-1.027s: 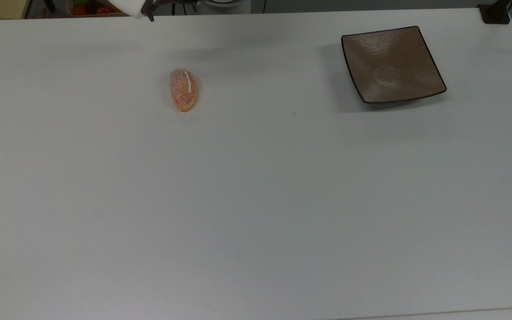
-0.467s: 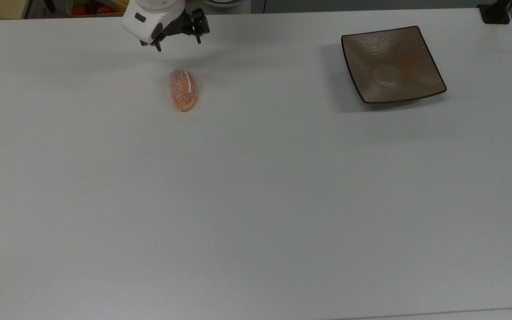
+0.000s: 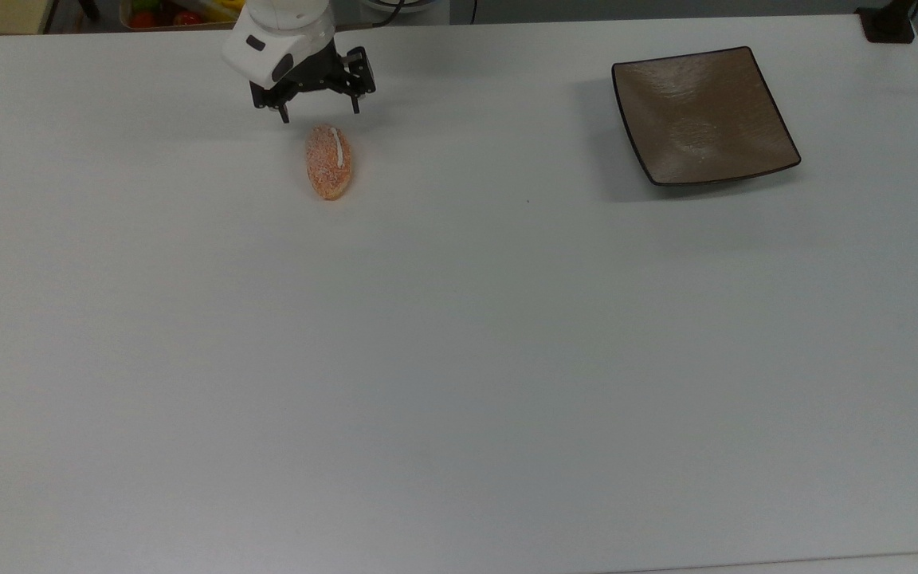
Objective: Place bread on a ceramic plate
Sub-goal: 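Move the open gripper over the orange bread roll, then lower the gripper and close it on the bread roll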
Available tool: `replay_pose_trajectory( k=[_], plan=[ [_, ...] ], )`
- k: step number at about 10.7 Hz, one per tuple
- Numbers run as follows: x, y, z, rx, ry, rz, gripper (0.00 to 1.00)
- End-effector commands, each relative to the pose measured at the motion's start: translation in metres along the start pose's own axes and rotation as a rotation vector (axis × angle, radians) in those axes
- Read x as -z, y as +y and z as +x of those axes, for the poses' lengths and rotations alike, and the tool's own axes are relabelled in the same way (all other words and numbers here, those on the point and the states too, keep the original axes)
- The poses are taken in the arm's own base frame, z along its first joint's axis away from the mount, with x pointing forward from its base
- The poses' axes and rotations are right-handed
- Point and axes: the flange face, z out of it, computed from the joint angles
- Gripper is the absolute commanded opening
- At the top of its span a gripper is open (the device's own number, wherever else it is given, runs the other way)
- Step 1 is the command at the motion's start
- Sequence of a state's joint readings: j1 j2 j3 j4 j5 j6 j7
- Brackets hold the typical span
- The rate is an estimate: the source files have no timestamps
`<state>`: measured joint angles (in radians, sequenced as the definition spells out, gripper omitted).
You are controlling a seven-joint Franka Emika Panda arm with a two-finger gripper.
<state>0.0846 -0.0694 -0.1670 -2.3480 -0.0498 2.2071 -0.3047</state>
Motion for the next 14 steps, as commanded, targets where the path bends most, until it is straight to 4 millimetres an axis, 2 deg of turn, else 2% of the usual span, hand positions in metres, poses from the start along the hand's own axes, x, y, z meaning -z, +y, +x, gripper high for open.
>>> replay_pose_trajectory(
  k=[1,4,7,8,9,11,12,14],
  plan=[
    [-0.018,-0.003,0.009,-0.045,0.056,-0.033,1.0],
    [-0.037,-0.005,0.023,-0.087,0.102,-0.05,1.0],
    [-0.042,-0.005,0.026,-0.093,0.119,-0.055,1.0],
    [-0.042,-0.005,0.026,-0.092,0.117,-0.055,0.96],
    [-0.042,-0.005,0.026,-0.092,0.115,-0.054,0.84],
    [-0.036,-0.005,0.026,-0.129,0.114,-0.051,0.48],
    [-0.031,-0.007,0.025,-0.139,0.104,-0.046,0.35],
    [-0.005,-0.008,0.024,-0.142,0.073,-0.037,0.34]
  ],
)
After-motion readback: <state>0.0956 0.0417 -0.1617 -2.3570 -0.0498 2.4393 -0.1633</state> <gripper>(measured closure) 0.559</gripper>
